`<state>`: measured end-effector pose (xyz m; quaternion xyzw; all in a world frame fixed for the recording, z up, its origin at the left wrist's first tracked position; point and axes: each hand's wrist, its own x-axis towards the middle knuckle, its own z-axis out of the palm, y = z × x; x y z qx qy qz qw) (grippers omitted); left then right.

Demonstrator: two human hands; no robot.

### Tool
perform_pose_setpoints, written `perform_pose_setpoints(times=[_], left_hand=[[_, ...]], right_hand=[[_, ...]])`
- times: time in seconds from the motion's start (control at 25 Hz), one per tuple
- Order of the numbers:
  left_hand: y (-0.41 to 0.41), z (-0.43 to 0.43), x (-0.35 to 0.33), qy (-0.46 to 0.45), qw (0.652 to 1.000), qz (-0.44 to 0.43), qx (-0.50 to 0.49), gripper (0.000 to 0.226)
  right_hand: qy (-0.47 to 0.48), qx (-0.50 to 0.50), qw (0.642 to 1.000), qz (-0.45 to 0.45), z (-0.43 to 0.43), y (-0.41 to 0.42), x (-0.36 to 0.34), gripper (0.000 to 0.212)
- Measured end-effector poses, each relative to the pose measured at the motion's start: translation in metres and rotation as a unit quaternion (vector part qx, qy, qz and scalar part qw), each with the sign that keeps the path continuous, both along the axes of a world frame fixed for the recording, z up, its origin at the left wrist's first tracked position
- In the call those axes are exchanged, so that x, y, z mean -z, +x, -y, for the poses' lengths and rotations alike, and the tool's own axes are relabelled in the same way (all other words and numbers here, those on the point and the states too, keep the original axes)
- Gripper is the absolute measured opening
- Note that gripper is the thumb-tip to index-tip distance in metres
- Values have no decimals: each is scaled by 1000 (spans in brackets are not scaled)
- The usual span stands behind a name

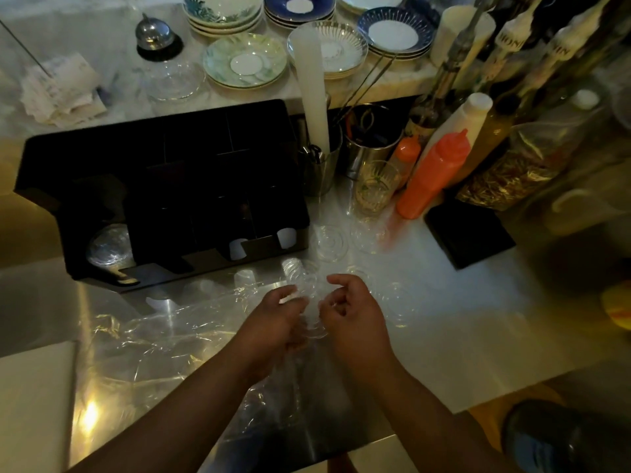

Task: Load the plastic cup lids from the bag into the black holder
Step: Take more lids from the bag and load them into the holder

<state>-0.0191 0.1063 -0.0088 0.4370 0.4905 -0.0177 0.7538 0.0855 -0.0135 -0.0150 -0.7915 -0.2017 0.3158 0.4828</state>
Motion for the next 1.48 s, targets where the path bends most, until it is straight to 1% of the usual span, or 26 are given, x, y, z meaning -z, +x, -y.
perform_pose_setpoints(times=[0.04,0.08,0.12,0.16,0.2,0.24,0.28,0.32,0.4,0.48,0.56,0.6,0.72,0.88,1.0,1.08,1.12,1.16,1.2,1.24,1.28,1.32,1.36,1.4,1.44,1.48], left_hand=[[1,1,-3,-33,999,10,-2,49],[1,2,-7,-75,997,34,4,51],[2,2,-9,-104,992,65,5,47],[3,2,-8,-116,989,92,-8,42],[4,2,-9,-115,987,108,-27,43],[4,-1,-9,-112,986,112,-48,49],[4,-4,-8,-109,987,101,-66,55],[3,-8,-6,-106,987,88,-77,59],[-1,-17,-4,-110,986,89,-87,57],[-5,-22,-1,-119,984,95,-92,58],[-6,-24,-1,-124,983,106,-88,60],[-7,-25,0,-126,982,109,-85,61],[-9,-25,4,-140,979,118,-93,62],[-10,-26,5,-148,974,128,-111,63],[-8,-26,3,-151,974,120,-115,63],[-7,-27,2,-146,977,112,-112,66],[-7,-28,1,-142,978,110,-109,67],[-8,-29,1,-138,979,107,-108,67],[-8,-30,0,-135,979,103,-108,67],[-9,-32,0,-134,980,100,-107,67],[-9,-33,1,-136,980,99,-103,67],[-9,-33,1,-138,981,100,-96,67],[-9,-34,1,-143,981,104,-85,69],[-9,-35,1,-150,980,108,-73,71],[-10,-36,2,-159,978,113,-70,73],[-10,-38,4,-170,975,119,-77,73]], right_hand=[[-11,-16,999,40,-1,-4,-4,45],[-19,-38,996,73,-3,-9,-7,44],[-16,-63,994,89,-5,-14,-10,42],[-5,-89,992,87,-5,-18,-10,41],[1,-113,991,77,-4,-19,-9,43],[-3,-129,988,83,0,-14,-8,48],[-19,-129,985,112,5,-5,-3,53],[-54,-116,978,166,11,9,3,56],[-161,-101,945,265,21,43,16,60],[-269,-164,896,315,20,73,28,74],[-311,-234,854,346,14,87,38,79],[-309,-254,842,362,11,88,40,76],[-291,-277,824,398,4,90,42,64],[-315,-303,800,411,-6,87,39,53],[-330,-293,803,401,-9,84,36,45],[-337,-273,805,405,-10,85,29,33],[-309,-236,839,381,-11,84,22,23],[-243,-165,907,303,-13,82,14,13],[-147,-81,973,161,-18,76,6,9],[-52,-26,998,-17,-24,67,-4,8],[17,-11,985,-171,-31,57,-12,10],[41,-23,963,-266,-35,46,-16,16],[33,-51,949,-310,-39,35,-17,25],[11,-78,946,-314,-41,24,-17,33],[-20,-101,952,-288,-45,17,-15,38],[-57,-124,962,-235,-50,13,-12,42]])
